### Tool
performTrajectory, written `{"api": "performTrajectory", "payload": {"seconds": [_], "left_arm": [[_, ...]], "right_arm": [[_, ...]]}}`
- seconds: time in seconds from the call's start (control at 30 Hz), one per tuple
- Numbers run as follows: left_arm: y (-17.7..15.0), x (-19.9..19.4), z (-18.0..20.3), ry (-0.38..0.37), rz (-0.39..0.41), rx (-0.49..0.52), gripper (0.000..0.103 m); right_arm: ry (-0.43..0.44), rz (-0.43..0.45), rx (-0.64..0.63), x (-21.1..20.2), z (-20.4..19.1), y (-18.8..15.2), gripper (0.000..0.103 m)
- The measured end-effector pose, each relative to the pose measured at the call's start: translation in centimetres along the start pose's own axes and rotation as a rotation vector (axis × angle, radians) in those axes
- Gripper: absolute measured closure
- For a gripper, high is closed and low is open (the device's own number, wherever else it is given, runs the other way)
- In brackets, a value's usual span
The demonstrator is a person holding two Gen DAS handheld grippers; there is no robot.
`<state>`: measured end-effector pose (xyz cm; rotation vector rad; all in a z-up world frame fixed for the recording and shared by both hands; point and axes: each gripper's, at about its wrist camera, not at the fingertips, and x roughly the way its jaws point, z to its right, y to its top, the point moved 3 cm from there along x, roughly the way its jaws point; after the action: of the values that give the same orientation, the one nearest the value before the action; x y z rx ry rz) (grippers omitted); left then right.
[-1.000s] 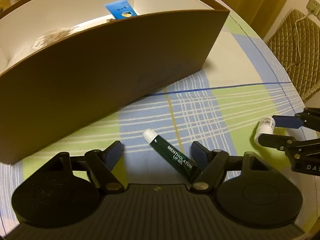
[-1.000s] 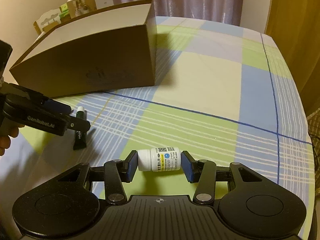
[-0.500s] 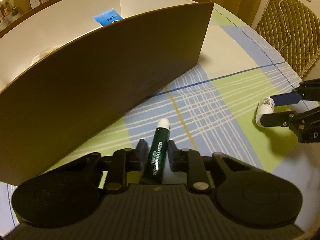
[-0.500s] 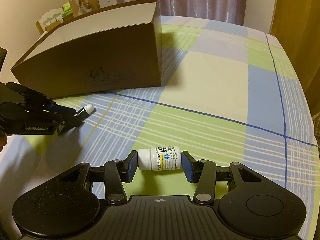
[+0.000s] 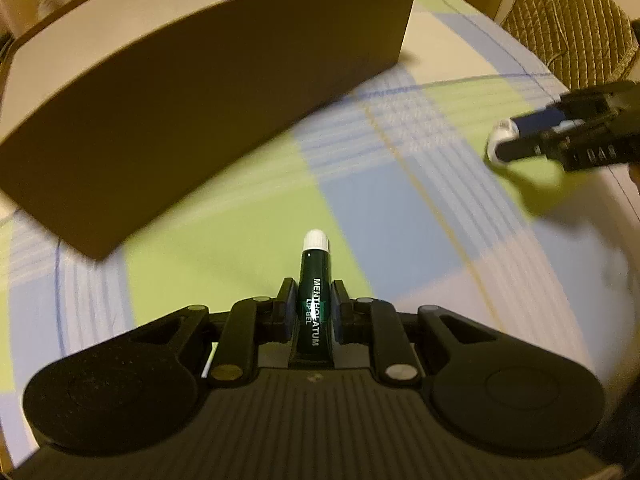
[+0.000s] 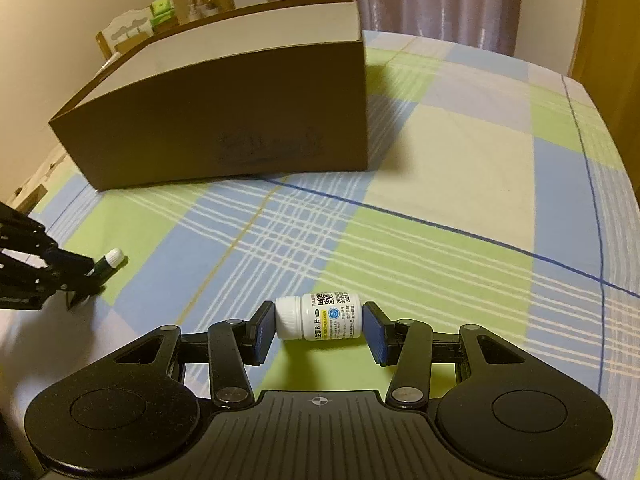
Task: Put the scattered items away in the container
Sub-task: 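Grasp the green lip balm tube with the left tool while the right holds the bottle, then carry the pill bottle and lip balm over the box and lower them in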
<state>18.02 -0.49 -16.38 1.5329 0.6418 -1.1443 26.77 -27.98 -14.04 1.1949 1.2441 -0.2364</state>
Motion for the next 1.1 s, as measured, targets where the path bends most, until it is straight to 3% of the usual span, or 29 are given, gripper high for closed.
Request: {"api": "performTrajectory", "payload": {"seconds": [0.23,0.47,0.63,0.73,1.1], "left_arm": [[-0.1,-0.7,-0.5,-0.020,0.017,-0.060,0.082],[1.3,0.5,0.7,-0.011,0.026,0.005,0.082],[0.2,0.0,1.0,0.001,0.026,0.038,0.082],[-0.4,-0.3,1.1,-0.001,0.021,0.042,0.089],[-3.1,-2.0,2.0,-0.004,-0.012,0.028,0.090]], "right_arm": [[0.010,0.000,-0.027,-0.4,-1.0,0.0,0.053],[-0.001,0.009,-0.019,-1.8,-1.3,-0.9,0.053],[0.004,0.003,-0.014,-2.1,-1.9,-1.9,0.053],[0.017,-0.006,-0.030,-2.1,-2.6,-2.2,0.053],[0.052,-0.006,-0.080,-2.6,-5.0,-2.8,0.053]]}}
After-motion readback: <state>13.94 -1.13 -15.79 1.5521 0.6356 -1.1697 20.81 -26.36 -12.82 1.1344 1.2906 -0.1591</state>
